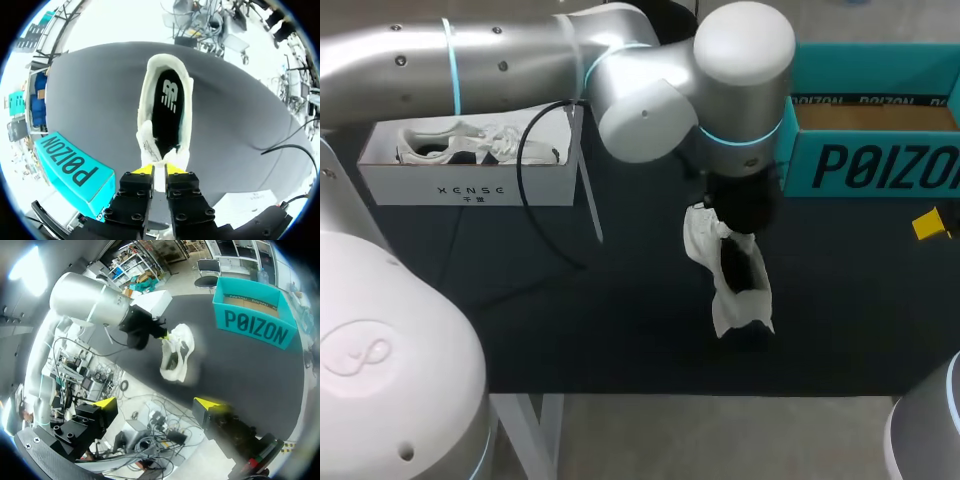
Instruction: Take the shoe out of the shoebox, open the shoe tongue, remove and reinsert the insole, then place the shoe into the shoebox
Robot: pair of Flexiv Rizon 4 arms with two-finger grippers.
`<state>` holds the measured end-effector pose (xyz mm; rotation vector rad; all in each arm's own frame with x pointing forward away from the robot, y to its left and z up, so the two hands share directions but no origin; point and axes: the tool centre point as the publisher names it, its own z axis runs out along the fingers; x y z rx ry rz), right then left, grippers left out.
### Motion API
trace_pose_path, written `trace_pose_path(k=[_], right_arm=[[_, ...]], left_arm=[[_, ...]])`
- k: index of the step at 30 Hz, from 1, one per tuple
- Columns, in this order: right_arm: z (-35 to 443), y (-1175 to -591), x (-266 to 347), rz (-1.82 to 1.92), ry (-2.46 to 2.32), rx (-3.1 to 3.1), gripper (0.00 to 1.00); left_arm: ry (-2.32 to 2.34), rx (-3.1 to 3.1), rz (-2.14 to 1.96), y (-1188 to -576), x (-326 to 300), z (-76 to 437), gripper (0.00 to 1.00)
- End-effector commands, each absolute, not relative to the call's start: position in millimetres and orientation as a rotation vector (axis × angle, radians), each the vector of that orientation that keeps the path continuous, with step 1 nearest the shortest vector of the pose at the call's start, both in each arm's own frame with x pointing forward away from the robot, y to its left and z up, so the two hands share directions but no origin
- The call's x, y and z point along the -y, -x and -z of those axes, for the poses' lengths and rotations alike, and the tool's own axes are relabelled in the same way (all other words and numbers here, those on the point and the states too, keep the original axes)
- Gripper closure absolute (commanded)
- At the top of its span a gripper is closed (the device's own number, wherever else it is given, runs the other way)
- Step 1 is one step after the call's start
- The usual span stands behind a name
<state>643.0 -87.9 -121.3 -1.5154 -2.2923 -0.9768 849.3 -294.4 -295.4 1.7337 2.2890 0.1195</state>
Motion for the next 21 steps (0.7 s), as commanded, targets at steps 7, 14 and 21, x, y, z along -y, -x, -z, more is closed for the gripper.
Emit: trace_pose_path(k=[7,14,21], right_arm=[[123.7,-636.1,88.3,0.990,1.525,2.293,0.00],[123.7,-636.1,88.3,0.990,1.525,2.293,0.00],[123.7,-636.1,88.3,0.990,1.525,2.293,0.00]], left_arm=[[-1.658,-2.333,-0.096,-854.8,295.6,305.0,0.00],[-1.586,-2.353,-0.084,-869.8,300.2,299.4,0.00],[-1.546,-2.361,-0.107,-881.5,304.2,311.7,1.00]])
